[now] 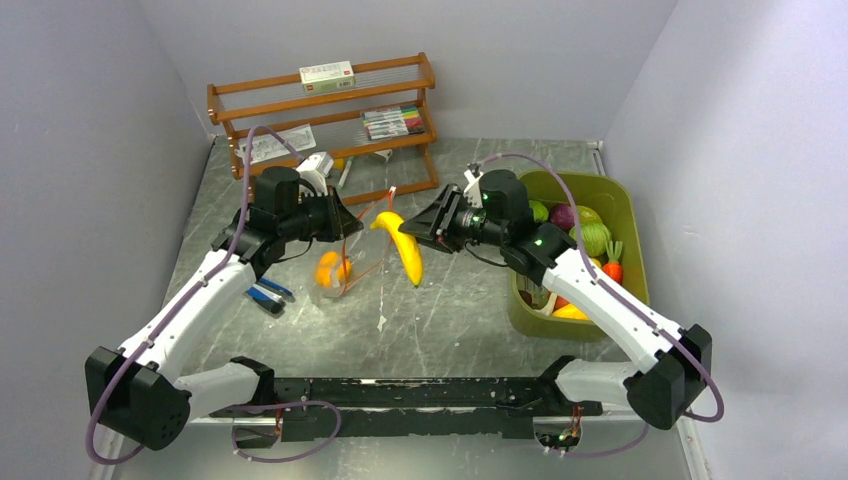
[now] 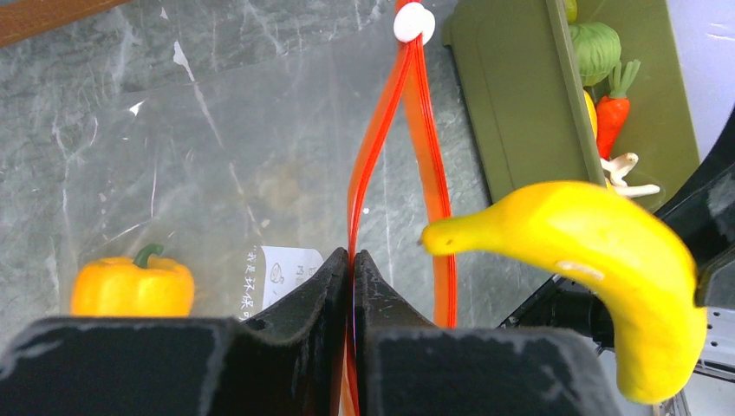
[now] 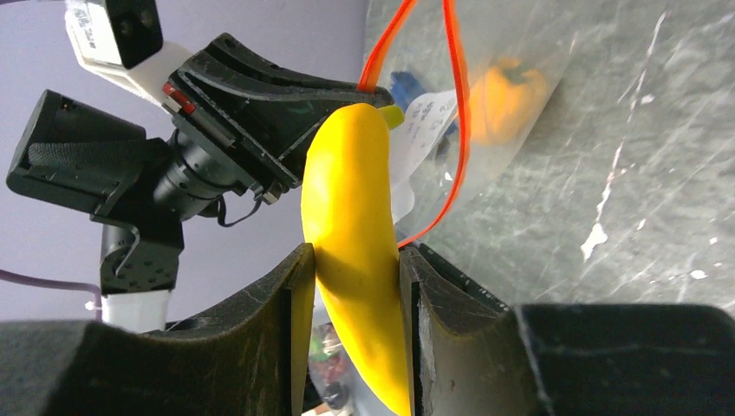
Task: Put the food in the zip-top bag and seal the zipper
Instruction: Place the fake fruit in the zipper food storage bag.
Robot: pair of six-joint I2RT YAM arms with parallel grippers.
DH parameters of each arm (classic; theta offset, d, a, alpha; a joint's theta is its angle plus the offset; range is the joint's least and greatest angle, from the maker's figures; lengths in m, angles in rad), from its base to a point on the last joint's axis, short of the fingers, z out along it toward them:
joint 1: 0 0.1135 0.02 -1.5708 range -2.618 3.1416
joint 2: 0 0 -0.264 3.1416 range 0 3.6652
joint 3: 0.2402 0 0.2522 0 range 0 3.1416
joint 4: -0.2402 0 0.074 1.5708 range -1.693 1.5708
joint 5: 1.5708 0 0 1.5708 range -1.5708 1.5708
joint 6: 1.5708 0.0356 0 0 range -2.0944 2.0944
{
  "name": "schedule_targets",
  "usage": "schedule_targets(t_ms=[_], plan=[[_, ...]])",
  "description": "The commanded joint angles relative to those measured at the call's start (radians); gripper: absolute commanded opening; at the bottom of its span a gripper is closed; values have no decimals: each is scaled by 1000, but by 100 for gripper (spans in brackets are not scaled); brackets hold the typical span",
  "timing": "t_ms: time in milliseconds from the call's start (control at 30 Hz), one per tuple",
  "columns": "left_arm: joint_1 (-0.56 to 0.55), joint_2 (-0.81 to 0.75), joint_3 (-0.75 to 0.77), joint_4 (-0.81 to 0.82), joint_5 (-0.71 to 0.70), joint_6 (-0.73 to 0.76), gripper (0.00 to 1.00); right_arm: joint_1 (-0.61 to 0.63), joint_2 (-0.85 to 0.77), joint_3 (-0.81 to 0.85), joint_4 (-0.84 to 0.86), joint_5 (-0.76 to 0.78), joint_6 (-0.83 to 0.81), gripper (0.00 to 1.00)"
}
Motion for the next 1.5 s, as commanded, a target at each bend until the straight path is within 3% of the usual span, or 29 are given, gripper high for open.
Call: schedule_targets(t_ms=[0,600,1167,1467], plan=[[-6,-32,-12,49,12,-5,7,40,37,-22,44,4,150,28],[-7,-74,-40,62,56,-11,7,117,155,31,3,212,312,31],[-7,-79,-63,72,86,-35,7,118,237,38,101,318,464,34],[-7,-72,-55,72,88,-31,7,125,288,105,53,345,476,37]])
